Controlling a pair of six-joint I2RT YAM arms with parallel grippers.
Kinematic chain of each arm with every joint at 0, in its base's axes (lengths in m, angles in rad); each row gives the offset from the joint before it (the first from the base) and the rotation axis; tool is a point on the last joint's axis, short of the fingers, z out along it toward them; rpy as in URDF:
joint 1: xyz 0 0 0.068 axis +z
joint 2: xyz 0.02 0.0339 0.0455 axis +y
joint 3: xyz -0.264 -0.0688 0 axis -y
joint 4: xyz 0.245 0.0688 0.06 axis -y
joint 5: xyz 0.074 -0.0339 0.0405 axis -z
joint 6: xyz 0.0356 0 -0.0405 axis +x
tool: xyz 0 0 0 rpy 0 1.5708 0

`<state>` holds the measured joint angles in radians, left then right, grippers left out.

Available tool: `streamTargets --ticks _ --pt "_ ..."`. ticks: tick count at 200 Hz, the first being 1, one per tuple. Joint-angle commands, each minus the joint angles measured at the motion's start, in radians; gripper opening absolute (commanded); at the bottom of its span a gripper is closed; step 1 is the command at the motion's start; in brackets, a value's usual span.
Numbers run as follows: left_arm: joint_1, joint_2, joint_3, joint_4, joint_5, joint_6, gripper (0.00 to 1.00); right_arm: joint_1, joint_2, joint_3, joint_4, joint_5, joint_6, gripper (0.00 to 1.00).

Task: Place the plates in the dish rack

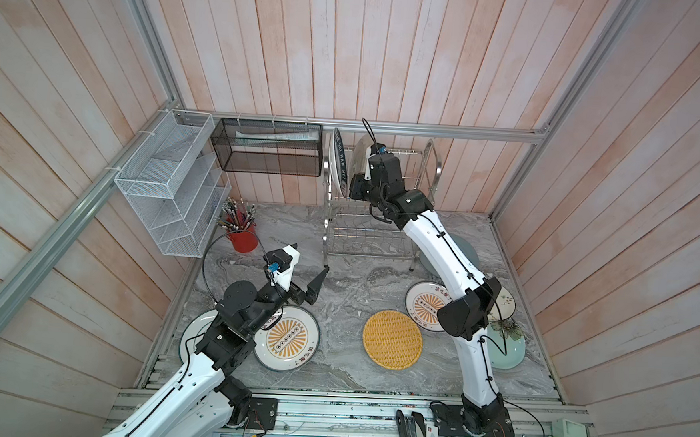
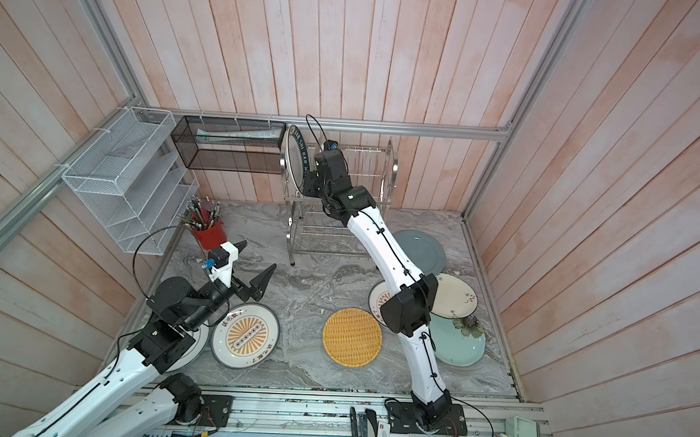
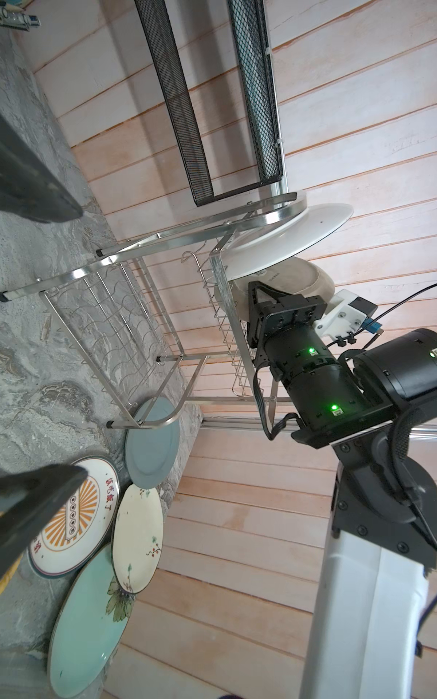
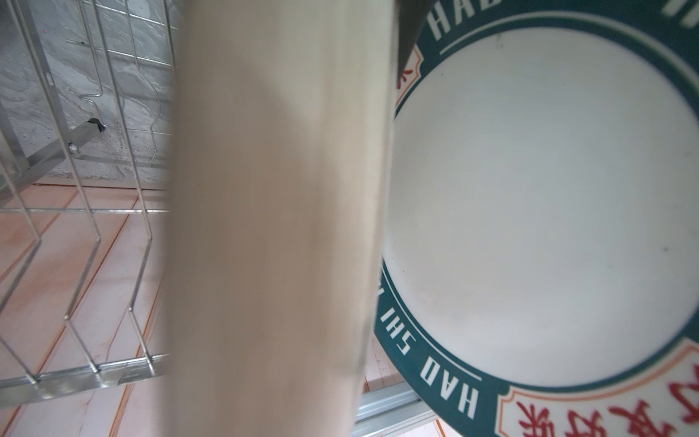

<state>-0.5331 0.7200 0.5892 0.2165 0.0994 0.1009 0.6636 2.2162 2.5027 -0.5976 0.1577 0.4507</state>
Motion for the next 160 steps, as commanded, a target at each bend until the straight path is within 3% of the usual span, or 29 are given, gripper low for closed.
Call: streamTargets --ticks 1,64,97,160 --pt "0.006 0.002 0.017 -0.010 0.011 -0.010 1.00 0.007 0.002 0.037 0.111 0.032 -0.012 0.00" --pt "0.007 0.000 0.020 -0.014 0.019 -0.015 1.00 0.024 -0.033 0.038 0.172 0.039 0.016 0.00" --pt "0.008 -0.002 0.021 -0.016 0.022 -0.015 1.00 0.062 -0.043 0.031 0.232 0.121 -0.031 0.00" --pt "0.008 -0.003 0.022 -0.016 0.026 -0.020 1.00 0.075 -0.012 0.060 0.218 0.182 0.022 0.00"
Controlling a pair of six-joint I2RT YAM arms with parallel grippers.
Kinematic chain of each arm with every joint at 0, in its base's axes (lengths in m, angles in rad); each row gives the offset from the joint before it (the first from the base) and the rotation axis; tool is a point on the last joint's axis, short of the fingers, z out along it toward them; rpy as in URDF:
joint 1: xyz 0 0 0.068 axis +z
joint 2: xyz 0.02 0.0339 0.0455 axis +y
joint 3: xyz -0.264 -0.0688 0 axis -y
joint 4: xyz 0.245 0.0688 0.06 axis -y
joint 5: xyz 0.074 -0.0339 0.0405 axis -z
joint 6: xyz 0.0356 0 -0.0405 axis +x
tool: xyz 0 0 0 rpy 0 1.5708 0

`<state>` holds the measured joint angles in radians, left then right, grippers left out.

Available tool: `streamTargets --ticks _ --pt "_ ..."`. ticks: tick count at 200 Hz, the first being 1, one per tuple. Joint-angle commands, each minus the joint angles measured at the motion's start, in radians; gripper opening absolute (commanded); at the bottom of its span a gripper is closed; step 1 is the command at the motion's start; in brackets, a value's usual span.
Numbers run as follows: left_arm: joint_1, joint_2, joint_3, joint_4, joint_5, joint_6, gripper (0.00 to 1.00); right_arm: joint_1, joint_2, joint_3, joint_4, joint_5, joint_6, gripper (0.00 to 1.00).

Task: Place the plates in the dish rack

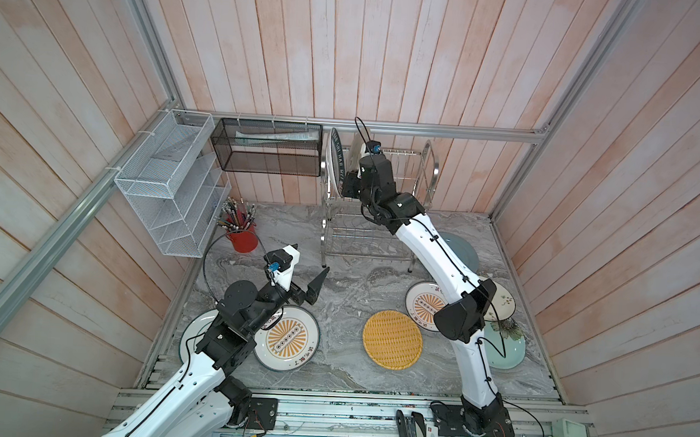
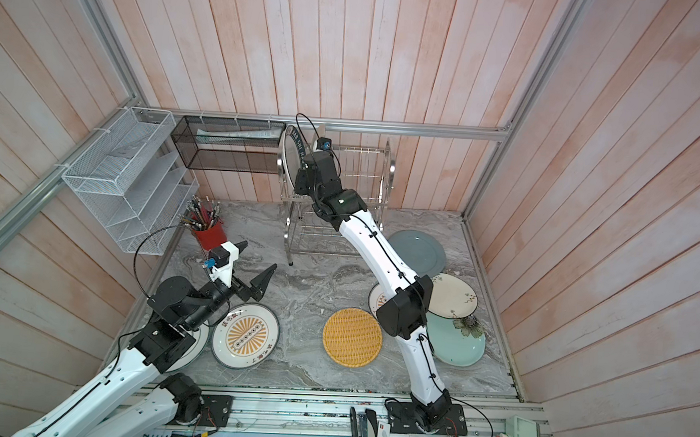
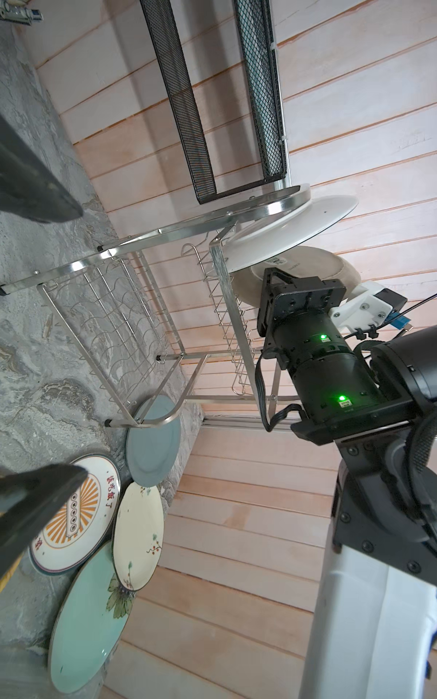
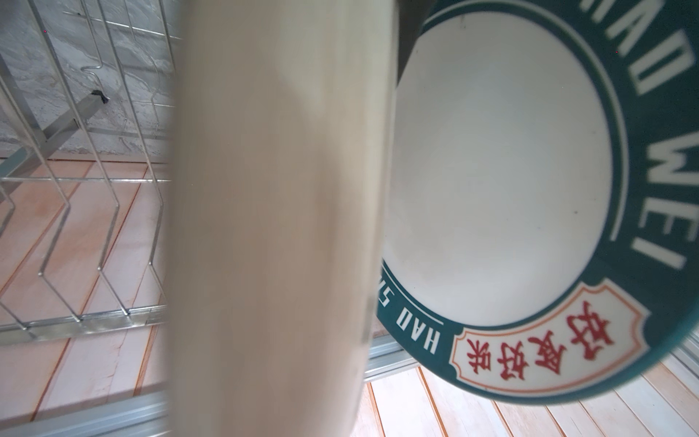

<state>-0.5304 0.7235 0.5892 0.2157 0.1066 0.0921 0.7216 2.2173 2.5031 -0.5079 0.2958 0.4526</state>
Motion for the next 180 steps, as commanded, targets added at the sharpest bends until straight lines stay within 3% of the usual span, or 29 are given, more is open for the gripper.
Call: streamTargets --ticks 1,110,180 --pt "0.006 -0.006 0.022 -0.015 0.019 -0.011 1.00 0.017 -0.012 0.060 0.130 0.045 0.020 0.00" --pt "0.006 -0.007 0.024 -0.021 0.022 -0.012 1.00 0.027 0.019 0.058 0.116 0.007 0.054 0.00" --pt "0.009 -0.008 0.023 -0.020 0.025 -0.014 1.00 0.025 0.017 0.058 0.057 0.104 0.018 0.00"
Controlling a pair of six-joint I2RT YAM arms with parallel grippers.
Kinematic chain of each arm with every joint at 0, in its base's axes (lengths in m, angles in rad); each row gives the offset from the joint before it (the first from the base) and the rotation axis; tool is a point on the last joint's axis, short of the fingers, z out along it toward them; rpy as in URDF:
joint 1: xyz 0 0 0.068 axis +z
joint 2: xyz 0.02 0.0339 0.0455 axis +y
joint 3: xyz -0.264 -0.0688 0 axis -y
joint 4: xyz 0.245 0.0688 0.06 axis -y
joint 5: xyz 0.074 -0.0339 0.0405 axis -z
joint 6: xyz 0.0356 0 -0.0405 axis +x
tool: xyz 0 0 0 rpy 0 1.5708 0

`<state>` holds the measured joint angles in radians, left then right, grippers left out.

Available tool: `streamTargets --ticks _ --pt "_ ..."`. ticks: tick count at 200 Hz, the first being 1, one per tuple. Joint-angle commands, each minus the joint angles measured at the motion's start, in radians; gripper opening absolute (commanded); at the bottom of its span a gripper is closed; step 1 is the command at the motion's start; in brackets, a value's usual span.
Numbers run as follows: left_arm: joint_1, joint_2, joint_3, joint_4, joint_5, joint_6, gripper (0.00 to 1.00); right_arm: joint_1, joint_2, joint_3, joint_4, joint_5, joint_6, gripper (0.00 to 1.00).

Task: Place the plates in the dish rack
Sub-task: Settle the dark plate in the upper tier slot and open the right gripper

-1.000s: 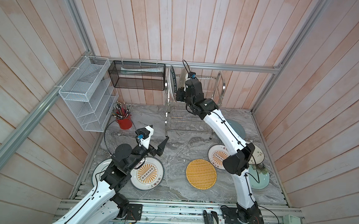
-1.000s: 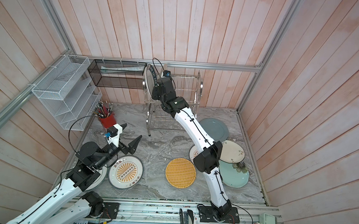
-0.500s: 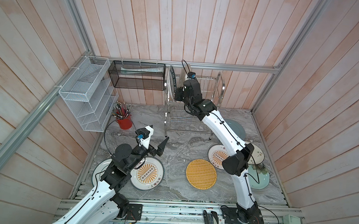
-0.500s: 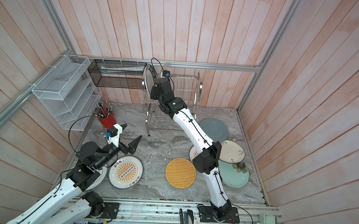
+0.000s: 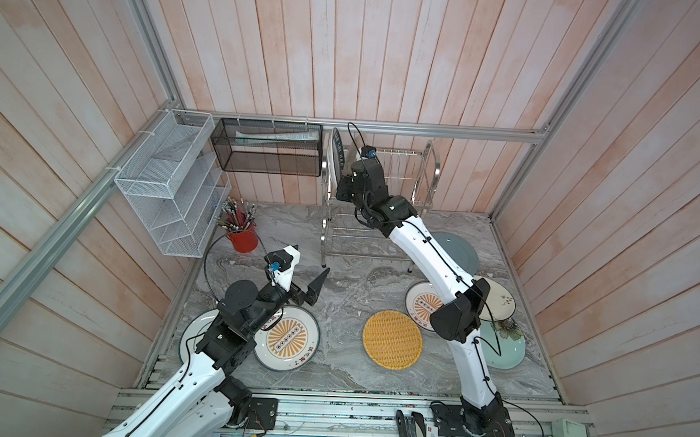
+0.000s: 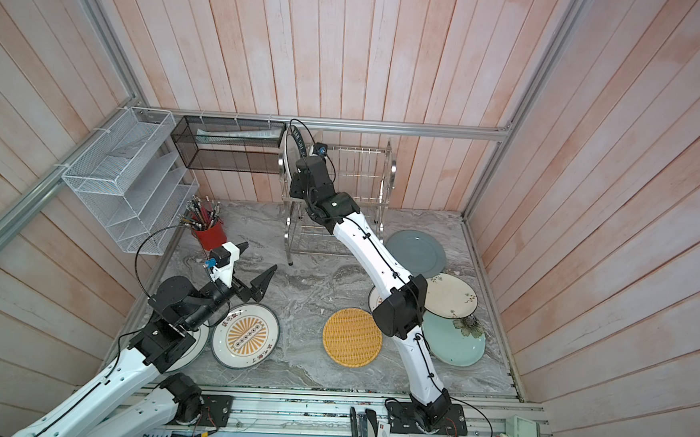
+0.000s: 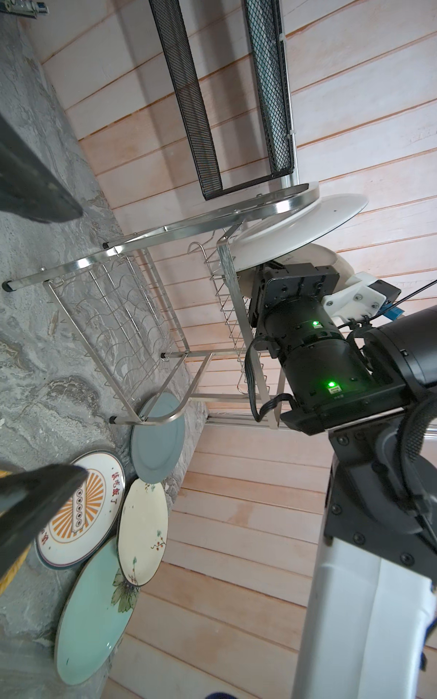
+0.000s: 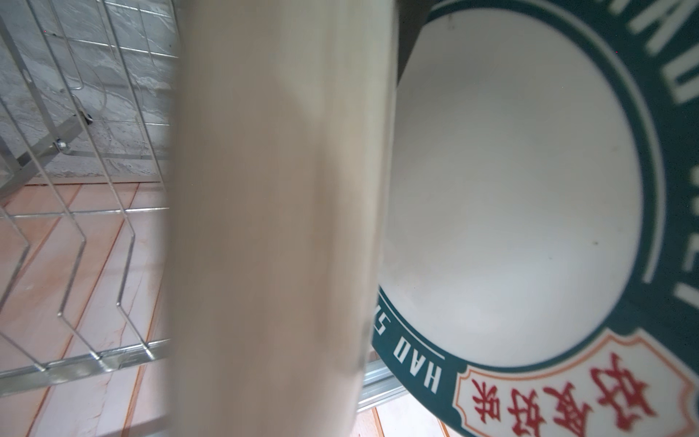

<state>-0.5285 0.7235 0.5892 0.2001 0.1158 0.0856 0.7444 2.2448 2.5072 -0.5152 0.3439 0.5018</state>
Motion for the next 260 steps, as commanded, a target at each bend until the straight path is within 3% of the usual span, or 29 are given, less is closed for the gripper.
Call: streamTargets --ticks 1,39,158,189,260 --pt "0.007 -0.008 0.023 -0.005 0.016 -0.008 1.00 0.003 -0.012 0.054 0.064 0.056 -0.033 0.00" --pt "0.009 -0.005 0.024 -0.005 0.017 -0.010 1.00 0.023 -0.037 0.058 0.100 0.121 -0.120 0.00" --pt "0.011 -0.010 0.023 -0.004 0.017 -0.014 1.00 0.021 -0.005 0.058 0.042 0.078 -0.111 0.00" --pt "0.012 -0.008 0.023 -0.004 0.017 -0.015 1.00 0.021 0.001 0.057 0.032 0.078 -0.111 0.13" --pt "0.014 -0.005 0.023 -0.005 0.017 -0.016 1.00 0.021 -0.005 0.058 0.039 0.071 -0.119 0.22"
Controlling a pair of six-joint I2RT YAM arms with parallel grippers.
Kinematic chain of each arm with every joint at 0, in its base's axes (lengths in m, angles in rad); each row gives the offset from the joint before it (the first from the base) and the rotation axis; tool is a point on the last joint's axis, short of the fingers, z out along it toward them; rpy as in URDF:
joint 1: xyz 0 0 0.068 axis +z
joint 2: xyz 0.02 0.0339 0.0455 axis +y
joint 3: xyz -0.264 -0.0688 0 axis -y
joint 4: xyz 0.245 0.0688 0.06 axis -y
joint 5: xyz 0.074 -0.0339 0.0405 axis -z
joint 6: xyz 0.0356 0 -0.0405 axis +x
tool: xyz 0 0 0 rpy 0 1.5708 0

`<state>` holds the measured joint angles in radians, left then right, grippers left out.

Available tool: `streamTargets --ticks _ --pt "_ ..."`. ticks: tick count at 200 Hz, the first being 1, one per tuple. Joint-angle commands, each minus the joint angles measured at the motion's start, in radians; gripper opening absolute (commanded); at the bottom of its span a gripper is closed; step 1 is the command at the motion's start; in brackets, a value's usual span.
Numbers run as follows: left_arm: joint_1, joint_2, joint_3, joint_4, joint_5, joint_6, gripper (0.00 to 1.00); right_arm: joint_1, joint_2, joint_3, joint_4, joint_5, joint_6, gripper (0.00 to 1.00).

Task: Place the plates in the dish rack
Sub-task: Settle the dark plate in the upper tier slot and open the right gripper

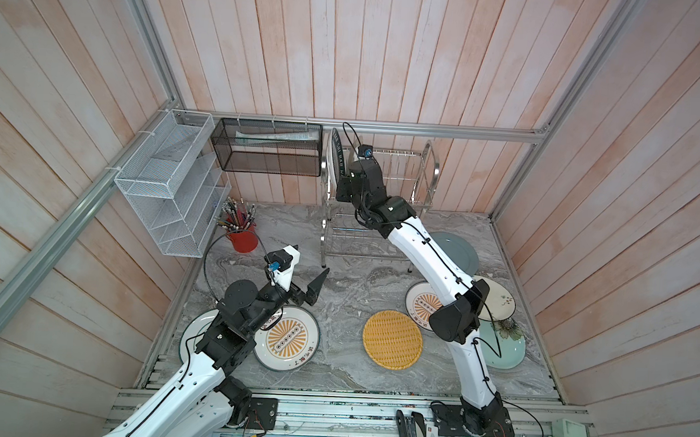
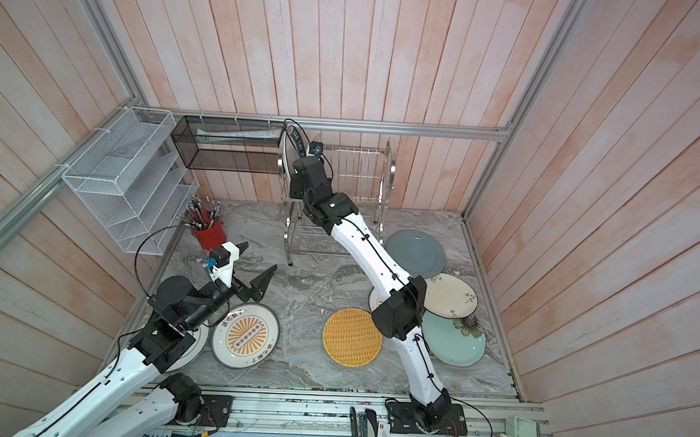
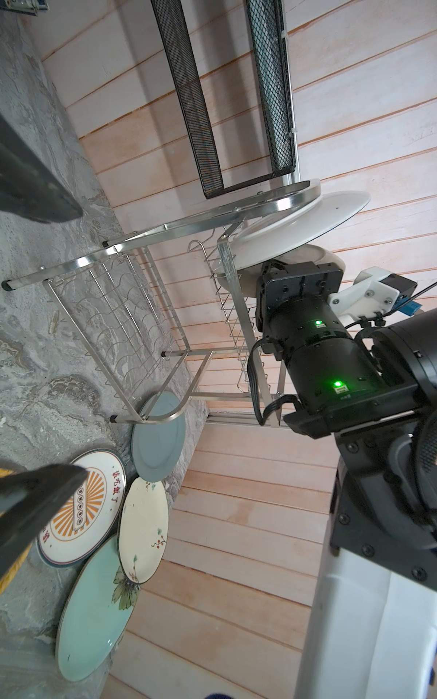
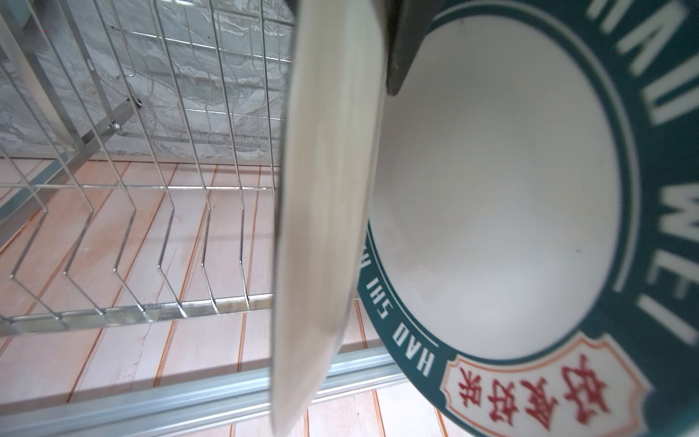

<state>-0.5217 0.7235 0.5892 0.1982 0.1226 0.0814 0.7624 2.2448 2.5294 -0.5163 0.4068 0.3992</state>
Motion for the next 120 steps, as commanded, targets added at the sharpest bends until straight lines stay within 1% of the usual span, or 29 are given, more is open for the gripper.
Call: streamTargets --ticks 1,80,120 --pt "0.007 -0.005 0.024 -0.003 0.011 -0.011 1.00 0.003 -0.005 0.035 0.041 0.009 -0.015 0.22" --pt "0.008 -0.005 0.023 -0.003 0.012 -0.014 1.00 0.015 -0.024 0.037 0.058 -0.013 -0.037 0.22" --pt "0.009 -0.006 0.025 -0.003 0.014 -0.014 1.00 0.028 -0.027 0.036 0.093 -0.027 -0.115 0.21"
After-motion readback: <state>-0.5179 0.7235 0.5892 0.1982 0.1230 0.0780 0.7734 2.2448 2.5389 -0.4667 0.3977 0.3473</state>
